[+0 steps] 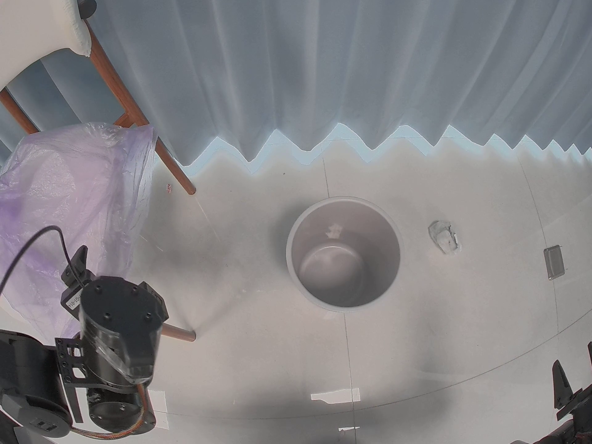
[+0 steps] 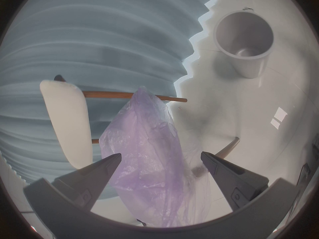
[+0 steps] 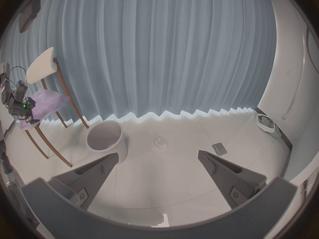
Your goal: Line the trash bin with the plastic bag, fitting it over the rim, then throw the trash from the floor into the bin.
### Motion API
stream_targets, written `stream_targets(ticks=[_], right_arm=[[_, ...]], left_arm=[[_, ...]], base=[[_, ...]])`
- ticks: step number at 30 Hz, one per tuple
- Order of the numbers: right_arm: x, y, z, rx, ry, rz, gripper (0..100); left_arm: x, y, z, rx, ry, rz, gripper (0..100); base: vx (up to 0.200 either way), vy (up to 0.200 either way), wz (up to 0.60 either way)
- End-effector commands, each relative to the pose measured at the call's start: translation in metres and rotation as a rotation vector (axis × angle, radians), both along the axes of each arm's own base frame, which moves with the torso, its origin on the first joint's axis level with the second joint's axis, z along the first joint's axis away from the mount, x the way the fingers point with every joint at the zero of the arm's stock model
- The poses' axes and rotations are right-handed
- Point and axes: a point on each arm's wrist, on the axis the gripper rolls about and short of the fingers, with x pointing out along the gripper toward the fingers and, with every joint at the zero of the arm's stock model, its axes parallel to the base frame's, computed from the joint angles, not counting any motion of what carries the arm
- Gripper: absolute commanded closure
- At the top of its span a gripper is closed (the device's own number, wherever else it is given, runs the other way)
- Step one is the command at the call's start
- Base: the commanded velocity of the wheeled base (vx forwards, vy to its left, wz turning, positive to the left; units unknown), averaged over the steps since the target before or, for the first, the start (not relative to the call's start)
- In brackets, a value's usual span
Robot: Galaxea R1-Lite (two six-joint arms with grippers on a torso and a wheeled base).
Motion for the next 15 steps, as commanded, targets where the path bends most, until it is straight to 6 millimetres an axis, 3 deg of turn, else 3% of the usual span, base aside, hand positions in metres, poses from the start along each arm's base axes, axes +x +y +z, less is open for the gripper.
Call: stream_targets(ticks=[1, 7, 15], right_arm=[[0.001, 0.000, -0.005, 0.001, 0.017, 0.001, 0], [0.001, 0.000, -0.005, 0.001, 0.017, -0.002, 0], [0.001, 0.000, -0.005, 0.001, 0.017, 0.001, 0]], left_arm=[[0.006, -0.008, -0.017, 0.004, -0.004, 0.037, 0], [0.009, -0.011, -0.036, -0.048, -0.023, 0.059, 0], [0.012, -0.001, -0.040, -0.021, -0.025, 0.119, 0]], base=[[0.000, 0.000, 0.00], [0.000, 0.000, 0.00], [0.000, 0.000, 0.00]])
